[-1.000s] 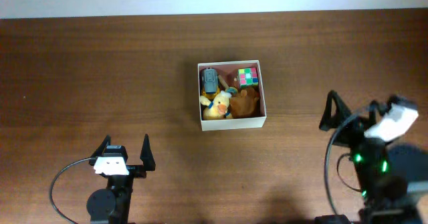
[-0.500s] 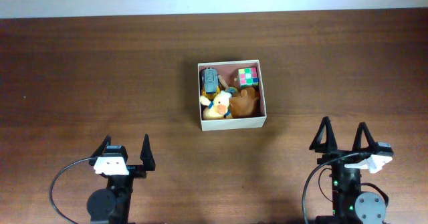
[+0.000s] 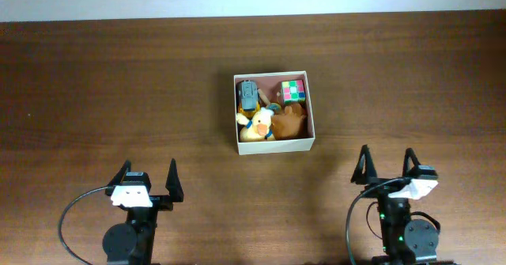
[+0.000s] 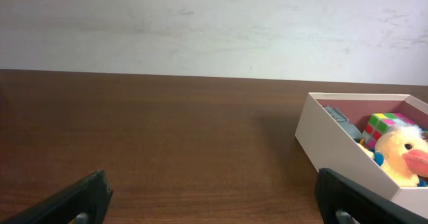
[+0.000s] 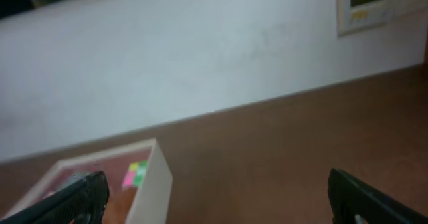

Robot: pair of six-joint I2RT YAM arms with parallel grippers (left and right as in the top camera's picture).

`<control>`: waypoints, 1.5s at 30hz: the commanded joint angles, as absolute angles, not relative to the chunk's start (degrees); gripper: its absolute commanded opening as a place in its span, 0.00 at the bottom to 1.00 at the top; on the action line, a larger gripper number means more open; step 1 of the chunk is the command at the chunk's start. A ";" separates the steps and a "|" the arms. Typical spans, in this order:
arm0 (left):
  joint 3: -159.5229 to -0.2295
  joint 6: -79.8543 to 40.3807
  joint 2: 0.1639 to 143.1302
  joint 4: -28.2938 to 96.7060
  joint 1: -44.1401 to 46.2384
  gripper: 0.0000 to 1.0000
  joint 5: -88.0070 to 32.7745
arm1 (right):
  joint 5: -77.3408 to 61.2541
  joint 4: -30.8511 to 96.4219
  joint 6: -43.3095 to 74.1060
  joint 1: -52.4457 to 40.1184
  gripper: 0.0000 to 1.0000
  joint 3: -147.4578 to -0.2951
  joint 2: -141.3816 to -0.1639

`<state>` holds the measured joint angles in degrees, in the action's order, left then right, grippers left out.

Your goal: Pack container

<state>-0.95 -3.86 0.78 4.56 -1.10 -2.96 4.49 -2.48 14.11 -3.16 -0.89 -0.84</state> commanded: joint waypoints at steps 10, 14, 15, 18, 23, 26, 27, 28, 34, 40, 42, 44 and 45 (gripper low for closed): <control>-0.56 -2.96 0.30 4.60 -1.34 0.99 -2.59 | 2.15 4.67 4.45 -3.73 0.99 -0.32 -0.19; -0.58 -2.96 0.30 4.60 -1.34 0.99 -2.59 | 2.11 4.67 4.47 -3.68 0.99 -0.32 -0.19; -0.56 -2.96 0.30 4.60 -1.34 0.99 -2.59 | 2.07 4.67 4.47 -3.68 0.99 -0.32 -0.19; -0.56 -2.96 0.30 4.60 -1.34 0.99 -2.59 | 1.96 4.64 4.47 -3.70 0.99 -0.32 -0.19; -0.56 -2.96 0.30 4.60 -1.34 0.99 -2.59 | 1.96 4.56 4.47 -3.70 0.99 -0.32 -0.19; -0.56 -2.96 0.30 4.60 -1.34 0.99 -2.59 | 1.96 4.56 4.47 -3.70 0.99 -0.32 -0.19; -0.56 -2.96 0.30 4.60 -1.34 0.99 -2.59 | 1.96 4.56 4.47 -3.70 0.99 -0.32 -0.19; -0.56 -2.96 0.30 4.60 -1.34 0.99 -2.59 | 1.96 4.56 4.47 -3.70 0.99 -0.32 -0.19; -0.58 -2.96 0.30 4.60 -1.34 0.99 -2.59 | 1.96 4.56 4.47 -3.70 0.99 -0.32 -0.21; -0.58 -2.96 0.30 4.60 -1.34 0.99 -2.59 | 1.96 4.56 4.47 -3.70 0.99 -0.32 -0.19; -0.56 -2.96 0.30 4.60 -1.34 0.99 -2.59 | 1.96 4.56 4.47 -3.70 0.99 -0.32 -0.19; -0.58 -2.96 0.30 4.60 -1.34 0.99 -2.59 | 1.96 4.56 4.47 -3.70 0.99 -0.32 -0.19; -0.58 -2.96 0.30 4.60 -1.34 0.99 -2.59 | 1.96 4.56 4.47 -3.70 0.99 -0.32 -0.19</control>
